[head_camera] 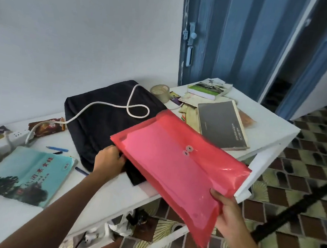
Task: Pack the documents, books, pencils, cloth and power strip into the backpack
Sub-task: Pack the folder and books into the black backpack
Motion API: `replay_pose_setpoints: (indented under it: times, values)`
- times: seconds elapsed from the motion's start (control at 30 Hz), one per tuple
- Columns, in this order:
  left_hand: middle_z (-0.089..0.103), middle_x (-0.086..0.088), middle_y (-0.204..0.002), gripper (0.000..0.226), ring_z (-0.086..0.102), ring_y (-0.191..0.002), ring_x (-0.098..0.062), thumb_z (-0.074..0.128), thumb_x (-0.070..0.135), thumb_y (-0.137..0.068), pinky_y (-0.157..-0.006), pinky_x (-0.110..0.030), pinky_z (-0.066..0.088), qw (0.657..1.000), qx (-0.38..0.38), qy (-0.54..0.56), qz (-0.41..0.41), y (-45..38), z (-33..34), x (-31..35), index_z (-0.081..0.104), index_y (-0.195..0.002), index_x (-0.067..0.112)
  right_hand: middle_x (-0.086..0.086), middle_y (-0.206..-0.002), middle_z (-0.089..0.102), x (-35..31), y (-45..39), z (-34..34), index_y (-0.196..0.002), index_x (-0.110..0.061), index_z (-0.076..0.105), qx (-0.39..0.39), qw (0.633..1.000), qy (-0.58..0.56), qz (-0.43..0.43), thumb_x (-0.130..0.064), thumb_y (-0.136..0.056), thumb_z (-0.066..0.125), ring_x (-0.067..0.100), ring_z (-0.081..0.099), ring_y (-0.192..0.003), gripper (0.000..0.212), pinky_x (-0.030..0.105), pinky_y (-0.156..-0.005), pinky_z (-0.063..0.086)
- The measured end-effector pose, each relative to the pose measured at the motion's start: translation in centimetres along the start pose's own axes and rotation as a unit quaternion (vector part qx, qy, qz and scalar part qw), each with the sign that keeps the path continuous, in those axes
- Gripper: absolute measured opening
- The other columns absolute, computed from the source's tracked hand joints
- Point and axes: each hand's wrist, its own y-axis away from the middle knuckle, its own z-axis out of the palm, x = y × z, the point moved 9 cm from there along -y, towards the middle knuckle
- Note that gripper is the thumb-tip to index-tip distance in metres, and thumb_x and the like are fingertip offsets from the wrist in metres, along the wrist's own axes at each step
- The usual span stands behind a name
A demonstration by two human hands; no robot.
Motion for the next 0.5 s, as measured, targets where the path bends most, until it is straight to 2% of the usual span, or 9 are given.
replay_pose_setpoints:
  times: [0.07,0.1,0.13,0.2,0.3,0.4,0.43,0.5]
  values:
    - [0.066,-0.026,-0.096,0.016,0.060,-0.094,-0.044,0.054,0.004,-0.086,-0.078,-0.043,0.046,0.999,-0.037,0.014,-0.013,-1.0,0.1,-0.7,0.064,-0.090,-0.008,0.012,-0.095,0.066,0.1,0.8,-0.9,-0.119,-0.010,0.056,0.007,1.000,0.015,0.016,0.003,-0.074,0.065,0.031,0.062,-0.093,0.048,0.045,-0.075,0.058]
    - [0.066,-0.023,-0.095,0.017,0.061,-0.094,-0.042,0.057,0.006,-0.084,-0.080,-0.043,0.046,0.996,-0.054,0.069,-0.021,-1.5,-0.2,-0.9,0.065,-0.092,-0.006,0.013,-0.097,0.065,0.0,1.1,-1.1,-0.121,-0.010,0.055,0.005,0.999,0.025,0.027,0.003,-0.073,0.069,0.033,0.061,-0.096,0.052,0.043,-0.073,0.059]
    - [0.065,-0.020,-0.086,0.017,0.062,-0.088,-0.040,0.060,0.013,-0.083,-0.077,-0.041,0.045,0.986,-0.079,0.147,-0.029,-2.0,-0.3,-0.9,0.065,-0.085,-0.002,0.014,-0.101,0.063,0.0,1.5,-1.4,-0.126,-0.010,0.052,0.002,0.999,0.028,0.038,0.002,-0.069,0.076,0.035,0.060,-0.101,0.063,0.043,-0.075,0.059]
    - [0.058,-0.018,-0.072,0.033,0.056,-0.072,-0.031,0.059,0.031,-0.084,-0.065,-0.036,0.041,0.964,-0.096,0.244,-0.050,-3.1,-0.8,-0.8,0.059,-0.073,0.000,0.015,-0.104,0.061,-0.5,2.2,-2.2,-0.131,-0.008,0.049,0.018,0.997,0.043,0.055,0.001,-0.057,0.086,0.036,0.058,-0.104,0.083,0.042,-0.077,0.058]
    - [0.041,-0.012,-0.064,0.036,0.038,-0.058,-0.021,0.051,0.026,-0.097,-0.051,-0.030,0.032,0.948,-0.051,0.301,-0.088,-4.4,-2.7,-1.2,0.054,-0.070,0.002,0.013,-0.103,0.060,-2.1,3.2,-2.9,-0.128,-0.002,0.050,0.051,0.993,0.095,0.054,0.002,-0.057,0.084,0.030,0.060,-0.096,0.079,0.034,-0.071,0.059]
    - [0.034,-0.007,-0.059,0.038,0.031,-0.054,-0.018,0.049,0.025,-0.097,-0.056,-0.033,0.029,0.936,0.016,0.341,-0.085,-5.4,-5.5,-1.2,0.045,-0.062,0.011,0.015,-0.108,0.063,-3.9,4.2,-2.5,-0.124,-0.005,0.054,0.050,0.989,0.127,0.048,0.003,-0.068,0.073,0.034,0.061,-0.103,0.059,0.038,-0.072,0.059]
    - [0.037,-0.006,-0.060,0.032,0.034,-0.056,-0.017,0.048,0.021,-0.097,-0.058,-0.032,0.031,0.936,0.037,0.342,-0.072,-5.5,-6.7,-0.8,0.049,-0.067,0.010,0.016,-0.107,0.064,-4.4,4.5,-2.3,-0.123,-0.005,0.054,0.044,0.988,0.143,0.050,0.003,-0.071,0.070,0.036,0.062,-0.103,0.055,0.041,-0.073,0.059]
    - [0.050,-0.005,-0.074,0.009,0.046,-0.070,-0.018,0.047,0.009,-0.095,-0.068,-0.028,0.036,0.941,0.079,0.330,-0.020,-5.4,-8.8,0.2,0.056,-0.095,0.010,0.017,-0.106,0.064,-4.9,5.1,-2.2,-0.124,-0.005,0.053,0.047,0.981,0.180,0.053,0.003,-0.071,0.069,0.036,0.063,-0.102,0.055,0.044,-0.077,0.057]
